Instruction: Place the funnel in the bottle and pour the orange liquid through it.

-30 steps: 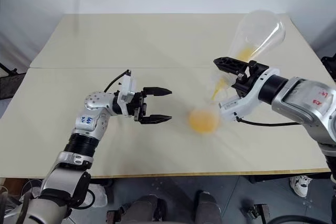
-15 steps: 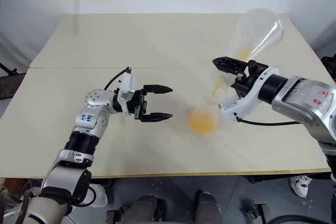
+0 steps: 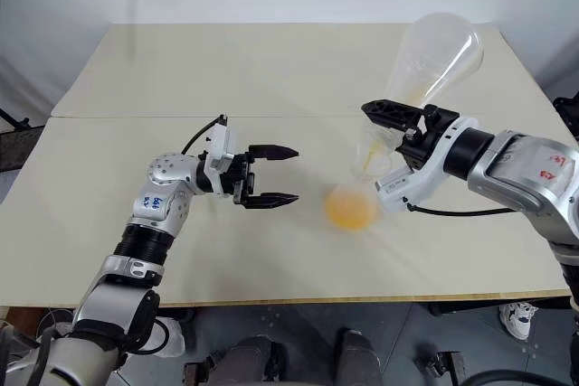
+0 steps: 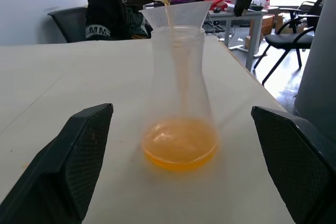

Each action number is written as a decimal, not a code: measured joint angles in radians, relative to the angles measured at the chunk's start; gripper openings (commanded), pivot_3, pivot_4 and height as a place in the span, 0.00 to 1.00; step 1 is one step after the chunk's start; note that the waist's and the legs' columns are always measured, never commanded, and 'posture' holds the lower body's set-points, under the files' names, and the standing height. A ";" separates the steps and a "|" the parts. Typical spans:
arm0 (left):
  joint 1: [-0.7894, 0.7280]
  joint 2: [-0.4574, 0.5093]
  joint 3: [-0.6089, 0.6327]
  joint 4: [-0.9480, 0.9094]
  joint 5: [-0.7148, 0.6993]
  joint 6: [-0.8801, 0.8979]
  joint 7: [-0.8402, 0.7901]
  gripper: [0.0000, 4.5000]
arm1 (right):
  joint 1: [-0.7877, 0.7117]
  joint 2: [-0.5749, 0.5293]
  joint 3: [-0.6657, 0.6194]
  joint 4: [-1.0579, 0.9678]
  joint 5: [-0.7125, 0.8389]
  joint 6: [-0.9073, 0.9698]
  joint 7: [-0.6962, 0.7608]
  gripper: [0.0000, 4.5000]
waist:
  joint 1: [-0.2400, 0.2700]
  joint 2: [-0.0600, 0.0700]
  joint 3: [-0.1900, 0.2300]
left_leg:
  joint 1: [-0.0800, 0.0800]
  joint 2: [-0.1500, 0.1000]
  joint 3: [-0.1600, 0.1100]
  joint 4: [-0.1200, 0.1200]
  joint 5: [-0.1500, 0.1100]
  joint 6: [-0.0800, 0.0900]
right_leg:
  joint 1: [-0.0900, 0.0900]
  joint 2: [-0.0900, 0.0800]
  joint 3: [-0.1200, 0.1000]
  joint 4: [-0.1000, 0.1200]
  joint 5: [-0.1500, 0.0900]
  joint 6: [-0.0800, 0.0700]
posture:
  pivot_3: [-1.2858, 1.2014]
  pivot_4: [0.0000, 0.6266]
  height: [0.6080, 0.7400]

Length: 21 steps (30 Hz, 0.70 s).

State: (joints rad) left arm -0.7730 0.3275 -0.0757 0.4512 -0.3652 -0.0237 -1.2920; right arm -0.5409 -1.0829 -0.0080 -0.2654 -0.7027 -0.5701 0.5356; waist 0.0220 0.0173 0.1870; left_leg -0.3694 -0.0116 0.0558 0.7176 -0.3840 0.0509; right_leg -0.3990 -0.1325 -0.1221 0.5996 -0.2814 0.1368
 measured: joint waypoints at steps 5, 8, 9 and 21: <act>-0.001 -0.002 0.000 0.011 0.000 -0.003 0.000 1.00 | 0.000 0.000 0.000 0.001 -0.002 0.000 -0.001 0.62 | 0.000 0.000 0.000 | 0.000 0.000 0.000 0.000 0.000 0.000 | 0.000 0.000 0.000 0.000 0.000 0.000 | 0.52 0.24 1.00; -0.002 -0.002 0.000 0.025 0.000 -0.006 0.000 1.00 | 0.000 0.000 0.000 0.003 -0.007 0.000 -0.004 0.62 | 0.000 0.000 0.000 | 0.000 0.000 0.000 0.000 0.000 0.000 | 0.000 0.000 0.000 0.000 0.000 0.000 | 0.52 0.24 1.00; -0.002 -0.002 0.000 0.028 0.000 -0.007 0.000 1.00 | 0.000 0.000 0.000 0.005 -0.009 0.000 -0.005 0.62 | 0.000 0.000 0.000 | 0.000 0.000 0.000 0.000 0.000 0.000 | 0.000 0.000 0.000 0.000 0.000 0.000 | 0.52 0.24 1.00; -0.006 -0.004 0.000 0.032 0.000 -0.011 0.000 1.00 | 0.000 0.000 0.000 0.007 -0.024 0.020 -0.006 0.62 | 0.000 0.000 0.000 | 0.000 0.000 0.000 0.000 0.000 0.000 | 0.000 0.000 0.000 0.000 0.000 0.000 | 0.52 0.24 1.00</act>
State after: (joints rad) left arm -0.7793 0.3237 -0.0757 0.4835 -0.3651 -0.0345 -1.2920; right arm -0.5408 -1.0829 -0.0080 -0.2587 -0.7272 -0.5504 0.5301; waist 0.0221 0.0173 0.1870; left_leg -0.3694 -0.0115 0.0558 0.7176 -0.3840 0.0509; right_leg -0.3990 -0.1325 -0.1221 0.5997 -0.2814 0.1368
